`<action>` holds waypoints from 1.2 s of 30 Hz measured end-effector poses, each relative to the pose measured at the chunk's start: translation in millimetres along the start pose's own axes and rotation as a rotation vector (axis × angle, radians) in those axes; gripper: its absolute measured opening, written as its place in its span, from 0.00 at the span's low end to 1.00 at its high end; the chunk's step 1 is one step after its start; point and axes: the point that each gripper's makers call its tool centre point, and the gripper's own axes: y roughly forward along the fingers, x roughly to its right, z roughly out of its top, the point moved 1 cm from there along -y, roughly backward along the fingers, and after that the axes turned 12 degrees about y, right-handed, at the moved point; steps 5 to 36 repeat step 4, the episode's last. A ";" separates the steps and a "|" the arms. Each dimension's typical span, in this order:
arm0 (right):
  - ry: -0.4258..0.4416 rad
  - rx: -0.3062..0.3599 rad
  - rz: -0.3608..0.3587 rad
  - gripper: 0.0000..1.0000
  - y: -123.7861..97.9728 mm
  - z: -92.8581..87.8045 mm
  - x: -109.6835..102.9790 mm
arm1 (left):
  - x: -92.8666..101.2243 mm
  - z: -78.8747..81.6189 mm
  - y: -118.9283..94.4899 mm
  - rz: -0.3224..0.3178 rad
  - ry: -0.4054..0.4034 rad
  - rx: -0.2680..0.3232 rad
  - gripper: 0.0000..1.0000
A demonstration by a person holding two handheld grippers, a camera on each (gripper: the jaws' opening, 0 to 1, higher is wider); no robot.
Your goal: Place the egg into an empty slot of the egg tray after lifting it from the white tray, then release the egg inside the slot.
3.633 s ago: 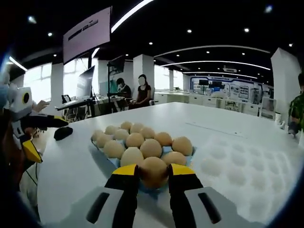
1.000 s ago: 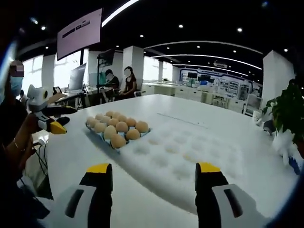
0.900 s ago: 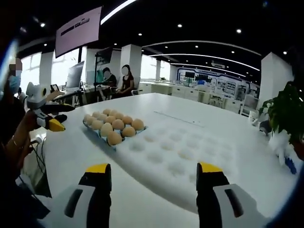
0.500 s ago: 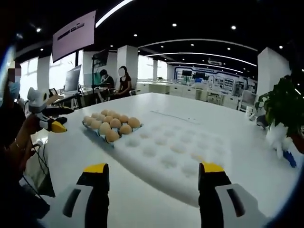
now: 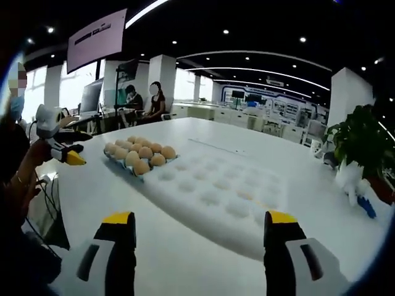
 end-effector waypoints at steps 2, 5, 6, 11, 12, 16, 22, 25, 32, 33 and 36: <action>-0.009 -0.004 -0.012 0.90 -4.3 -2.9 1.9 | 2.4 0.2 0.1 -0.007 0.001 0.005 1.00; -0.012 0.000 -0.023 0.90 -13.1 -6.8 5.0 | 4.5 3.6 0.5 -0.010 0.000 0.010 1.00; -0.012 0.000 -0.023 0.90 -13.1 -6.8 5.0 | 4.5 3.6 0.5 -0.010 0.000 0.010 1.00; -0.012 0.000 -0.023 0.90 -13.1 -6.8 5.0 | 4.5 3.6 0.5 -0.010 0.000 0.010 1.00; -0.012 0.000 -0.023 0.90 -13.1 -6.8 5.0 | 4.5 3.6 0.5 -0.010 0.000 0.010 1.00; -0.012 0.000 -0.023 0.90 -13.1 -6.8 5.0 | 4.5 3.6 0.5 -0.010 0.000 0.010 1.00; -0.012 0.000 -0.023 0.90 -13.1 -6.8 5.0 | 4.5 3.6 0.5 -0.010 0.000 0.010 1.00; -0.012 0.000 -0.023 0.90 -13.1 -6.8 5.0 | 4.5 3.6 0.5 -0.010 0.000 0.010 1.00; -0.012 0.000 -0.023 0.90 -13.1 -6.8 5.0 | 4.5 3.6 0.5 -0.010 0.000 0.010 1.00; -0.012 0.000 -0.023 0.90 -13.1 -6.8 5.0 | 4.5 3.6 0.5 -0.010 0.000 0.010 1.00; -0.012 0.000 -0.023 0.90 -13.1 -6.8 5.0 | 4.5 3.6 0.5 -0.010 0.000 0.010 1.00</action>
